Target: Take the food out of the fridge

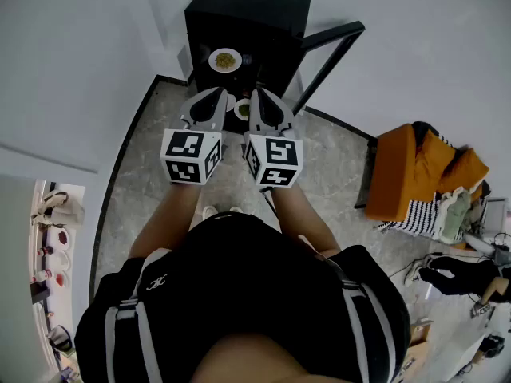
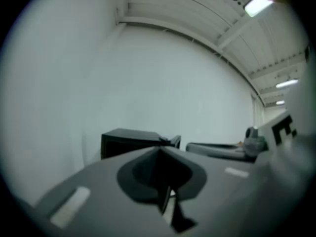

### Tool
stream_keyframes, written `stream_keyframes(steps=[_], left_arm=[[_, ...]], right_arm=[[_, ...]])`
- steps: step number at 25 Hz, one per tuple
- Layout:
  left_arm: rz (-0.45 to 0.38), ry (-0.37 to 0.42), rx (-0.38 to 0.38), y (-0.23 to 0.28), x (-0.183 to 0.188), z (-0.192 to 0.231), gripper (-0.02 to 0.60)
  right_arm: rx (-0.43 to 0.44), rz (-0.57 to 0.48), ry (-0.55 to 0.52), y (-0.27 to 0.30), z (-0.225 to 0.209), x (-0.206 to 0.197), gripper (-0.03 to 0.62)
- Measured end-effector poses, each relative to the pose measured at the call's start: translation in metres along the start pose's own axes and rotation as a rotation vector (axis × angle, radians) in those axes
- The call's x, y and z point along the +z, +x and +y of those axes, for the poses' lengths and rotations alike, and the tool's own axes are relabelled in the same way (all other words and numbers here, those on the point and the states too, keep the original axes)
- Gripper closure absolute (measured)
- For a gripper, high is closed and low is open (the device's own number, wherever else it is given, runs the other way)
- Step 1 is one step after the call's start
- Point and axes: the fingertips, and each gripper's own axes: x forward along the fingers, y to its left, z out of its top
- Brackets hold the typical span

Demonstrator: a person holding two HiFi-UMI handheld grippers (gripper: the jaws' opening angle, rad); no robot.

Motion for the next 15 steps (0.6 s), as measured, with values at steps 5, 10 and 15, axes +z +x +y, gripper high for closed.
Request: stream_keyframes(steps=[5,10,15], left_arm=[[0.000,-0.002,-0.001,-0.007,-0.002,0.003,0.578],[0.005,-0.015,-0.005,-0.012,-0.005,0.012,0.578],[0.008,-0.028,-0.012,-0.015,-0.007,0.023,0.578]], right_arm=[[-0.003,-0.012,0.003,-0.003,0.007,0.001,0.595],[0.009,-0.029,0.017,-0.004,0.016,0.000,0.594],[0.006,-0.014,-0.001,0.001,0.028,-0.003,0.594]])
